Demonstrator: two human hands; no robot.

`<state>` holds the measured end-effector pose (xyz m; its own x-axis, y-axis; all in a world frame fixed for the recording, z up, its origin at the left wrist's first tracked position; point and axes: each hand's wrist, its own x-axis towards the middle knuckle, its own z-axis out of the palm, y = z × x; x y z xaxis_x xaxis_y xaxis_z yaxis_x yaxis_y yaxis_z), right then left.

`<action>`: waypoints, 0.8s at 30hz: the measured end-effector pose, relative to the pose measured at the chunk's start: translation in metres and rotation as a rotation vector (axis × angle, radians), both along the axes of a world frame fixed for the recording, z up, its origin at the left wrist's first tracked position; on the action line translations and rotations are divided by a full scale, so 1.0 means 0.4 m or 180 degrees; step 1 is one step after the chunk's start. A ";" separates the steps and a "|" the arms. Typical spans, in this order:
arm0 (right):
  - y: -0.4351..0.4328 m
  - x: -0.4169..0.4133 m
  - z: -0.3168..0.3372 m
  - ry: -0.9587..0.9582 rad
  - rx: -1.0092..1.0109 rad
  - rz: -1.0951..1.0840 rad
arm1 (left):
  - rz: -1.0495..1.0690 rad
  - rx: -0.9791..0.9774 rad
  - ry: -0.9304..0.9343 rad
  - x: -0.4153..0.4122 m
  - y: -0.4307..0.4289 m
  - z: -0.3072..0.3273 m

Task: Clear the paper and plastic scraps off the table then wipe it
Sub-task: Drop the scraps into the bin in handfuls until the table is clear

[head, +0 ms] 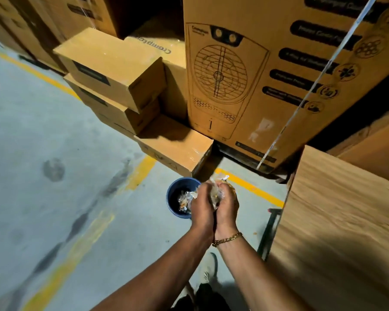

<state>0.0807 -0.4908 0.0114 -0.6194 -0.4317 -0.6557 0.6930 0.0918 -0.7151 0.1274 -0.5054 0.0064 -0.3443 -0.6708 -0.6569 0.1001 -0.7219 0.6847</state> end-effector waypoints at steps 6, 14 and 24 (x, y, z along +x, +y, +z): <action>-0.122 -0.011 -0.101 -0.0179 0.0165 0.0193 | 0.0444 0.0437 -0.0117 -0.009 -0.118 -0.098; -0.310 -0.004 -0.415 -0.0543 0.0517 0.0076 | 0.0814 0.1301 0.0009 -0.018 -0.313 -0.402; -0.475 -0.011 -1.075 -0.0457 0.0967 0.0088 | 0.0545 0.1420 0.0162 -0.011 -0.494 -0.998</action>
<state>0.0762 -0.6807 -0.4185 -0.5022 -0.2186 -0.8366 0.7789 0.3058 -0.5475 0.1231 -0.7029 -0.3928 -0.2926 -0.3771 -0.8787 0.2686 -0.9144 0.3030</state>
